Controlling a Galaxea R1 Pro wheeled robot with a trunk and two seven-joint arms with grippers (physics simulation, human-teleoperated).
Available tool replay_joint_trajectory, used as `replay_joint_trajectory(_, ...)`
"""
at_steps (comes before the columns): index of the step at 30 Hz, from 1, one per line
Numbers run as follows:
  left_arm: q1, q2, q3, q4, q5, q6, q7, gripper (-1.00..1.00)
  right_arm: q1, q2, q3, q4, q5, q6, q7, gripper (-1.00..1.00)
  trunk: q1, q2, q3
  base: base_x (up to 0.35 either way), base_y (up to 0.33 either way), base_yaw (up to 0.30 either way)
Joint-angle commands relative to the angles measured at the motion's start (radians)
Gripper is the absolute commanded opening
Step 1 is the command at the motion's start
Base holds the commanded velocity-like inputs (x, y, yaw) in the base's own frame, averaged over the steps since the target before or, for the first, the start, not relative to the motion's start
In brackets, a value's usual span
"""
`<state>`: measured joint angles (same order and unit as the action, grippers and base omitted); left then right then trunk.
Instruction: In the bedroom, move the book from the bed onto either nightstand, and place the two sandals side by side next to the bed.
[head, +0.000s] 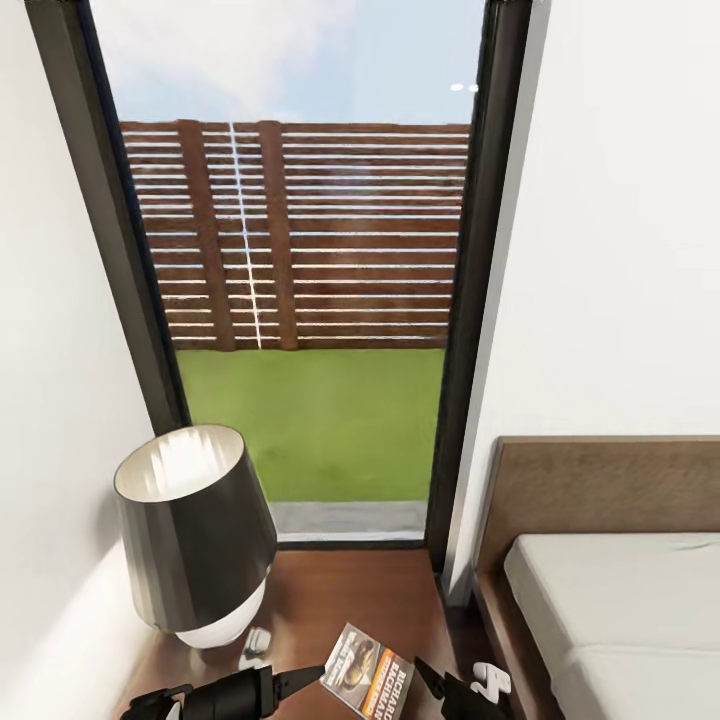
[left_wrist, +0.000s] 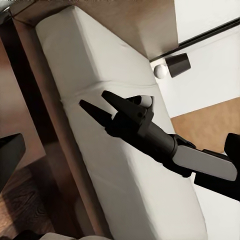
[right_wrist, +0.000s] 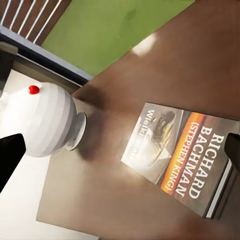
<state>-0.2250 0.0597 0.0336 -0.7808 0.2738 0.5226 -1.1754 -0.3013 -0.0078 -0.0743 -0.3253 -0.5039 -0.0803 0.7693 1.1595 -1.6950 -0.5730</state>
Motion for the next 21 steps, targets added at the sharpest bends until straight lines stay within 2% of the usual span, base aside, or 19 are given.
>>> replay_joint_trajectory(1,0.000,0.000,0.000,0.000,0.003,0.009,-0.001,1.00,-0.001,0.000,-0.002,0.002,-0.002,-0.001,0.005,1.00,-0.004,0.007,0.002,0.000,0.000,0.000)
replay_joint_trajectory(8,0.000,0.000,0.000,0.000,0.001,0.004,0.018,1.00,-0.001,-0.001,-0.003,0.002,-0.002,-0.001,0.005,1.00,-0.031,0.056,0.024,0.000,0.000,0.000)
replay_joint_trajectory(10,0.000,0.000,0.000,0.000,0.001,0.003,0.041,1.00,-0.001,-0.001,-0.003,0.001,-0.002,-0.001,0.005,1.00,-0.039,0.070,0.030,0.000,0.000,0.000)
replay_joint_trajectory(12,0.000,0.000,0.000,0.000,0.000,0.002,0.094,1.00,-0.001,-0.005,-0.003,0.000,-0.002,-0.001,0.006,1.00,-0.046,0.084,0.037,0.000,0.000,0.000)
replay_joint_trajectory(15,0.000,-0.004,-0.002,0.000,-0.001,-0.018,0.215,1.00,-0.001,-0.042,-0.003,-0.002,-0.003,0.000,0.008,1.00,-0.058,0.105,0.046,0.000,0.000,0.000)
replay_joint_trajectory(16,0.000,-0.005,-0.003,0.000,-0.001,-0.027,0.239,1.00,-0.001,-0.051,-0.003,-0.002,-0.003,0.000,0.009,1.00,-0.062,0.112,0.049,0.000,0.000,0.000)
replay_joint_trajectory(19,0.000,-0.012,-0.005,0.004,0.001,-0.102,0.389,1.00,-0.001,-0.100,-0.002,-0.001,-0.004,0.000,0.010,1.00,-0.073,0.133,0.059,0.000,0.000,0.000)
replay_joint_trajectory(21,0.000,-0.017,-0.006,0.028,0.001,-0.133,0.458,1.00,-0.001,-0.113,-0.002,0.000,-0.003,0.000,0.010,1.00,-0.081,0.147,0.065,0.000,0.000,0.000)
